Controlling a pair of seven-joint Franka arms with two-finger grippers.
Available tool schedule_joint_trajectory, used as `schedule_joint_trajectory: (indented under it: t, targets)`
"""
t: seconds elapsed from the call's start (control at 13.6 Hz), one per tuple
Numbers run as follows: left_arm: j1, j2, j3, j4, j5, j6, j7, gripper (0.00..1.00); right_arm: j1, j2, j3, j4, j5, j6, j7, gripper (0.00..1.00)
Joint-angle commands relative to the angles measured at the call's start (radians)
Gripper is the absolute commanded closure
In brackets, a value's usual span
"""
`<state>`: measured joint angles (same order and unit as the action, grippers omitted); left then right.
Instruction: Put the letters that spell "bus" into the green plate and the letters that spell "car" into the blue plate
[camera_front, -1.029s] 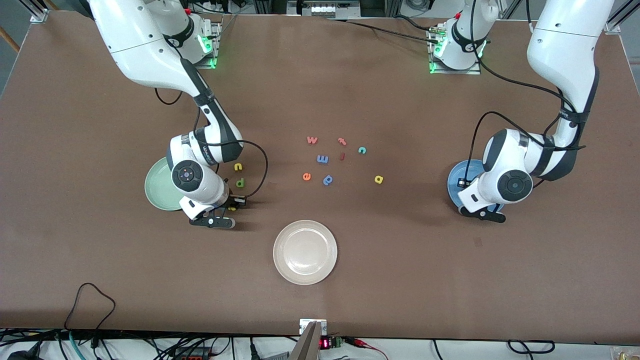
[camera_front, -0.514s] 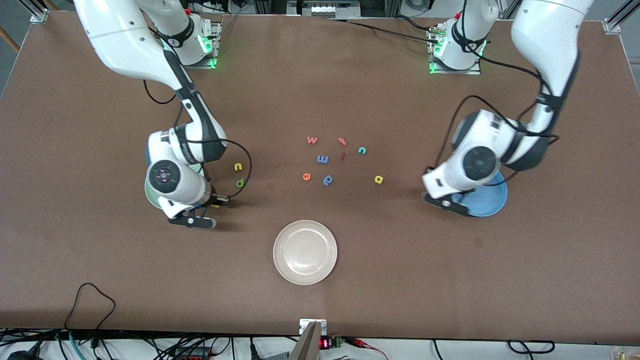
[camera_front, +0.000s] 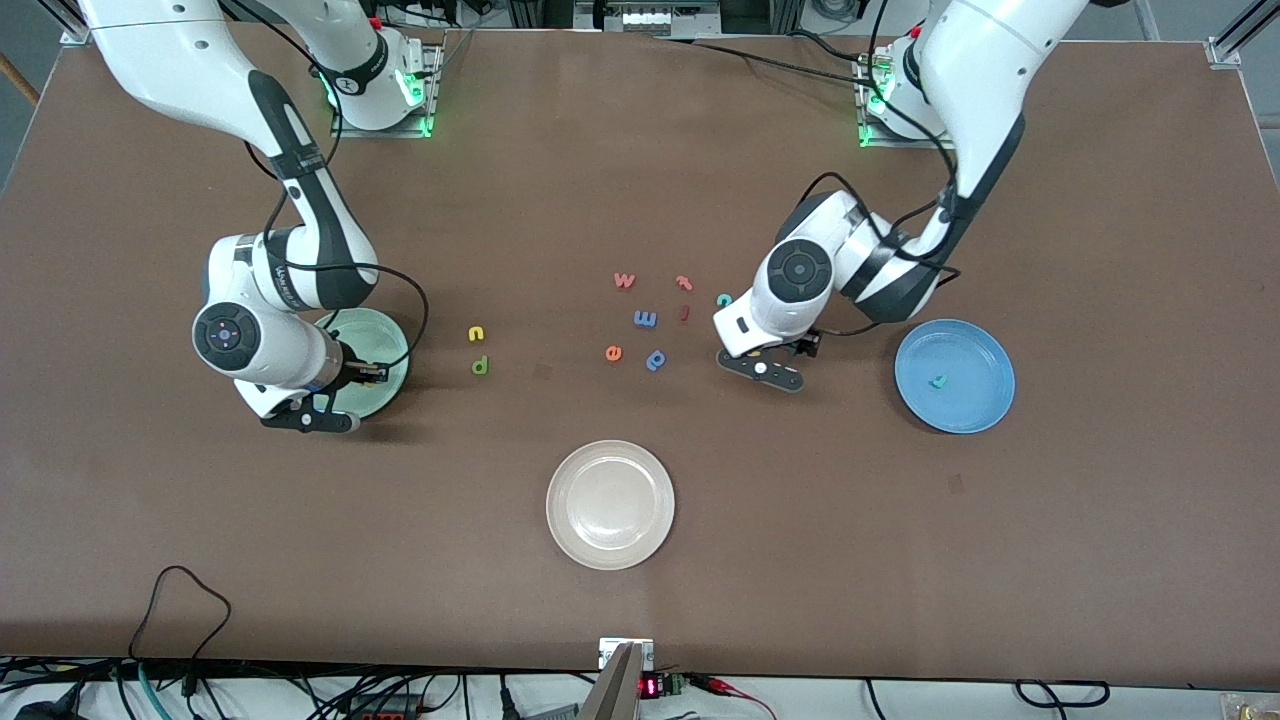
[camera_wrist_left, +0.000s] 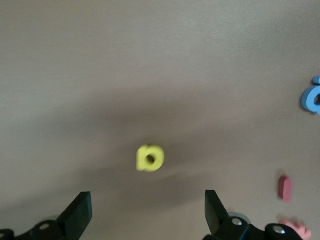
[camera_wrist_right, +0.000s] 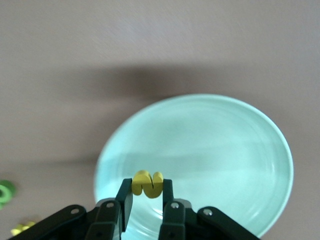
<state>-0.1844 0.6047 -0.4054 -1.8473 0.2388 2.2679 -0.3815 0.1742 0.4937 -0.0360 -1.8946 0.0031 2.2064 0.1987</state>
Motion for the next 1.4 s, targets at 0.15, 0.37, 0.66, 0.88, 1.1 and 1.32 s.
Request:
schedule_joint_trajectory:
  t: [0.15,0.37,0.66,0.88,1.1,1.32]
  targets:
    - [0.013,0.044,0.007,0.003,0.085,0.062,-0.011,0.27,-0.048,-0.026,0.011,-0.086,-0.011,0.064,-0.048,0.96]
    - [0.006,0.066,0.005,0.011,0.103,0.067,-0.017,0.28,-0.081,-0.004,0.013,-0.087,-0.006,0.099,-0.065,0.39]
    - [0.006,0.075,0.005,0.008,0.105,0.067,-0.019,0.43,-0.05,-0.041,0.03,-0.074,0.003,0.087,0.013,0.0]
    - [0.006,0.073,0.007,0.01,0.106,0.067,-0.016,0.81,0.03,-0.02,0.044,-0.066,0.014,0.105,0.076,0.08]
    - [0.016,0.053,0.005,0.011,0.106,0.052,-0.017,0.93,0.103,-0.012,0.044,-0.051,0.034,0.104,0.16,0.44]
    - [0.071,-0.054,0.007,0.043,0.106,-0.175,0.034,0.93,0.149,-0.011,0.044,-0.035,0.064,0.104,0.214,0.5]
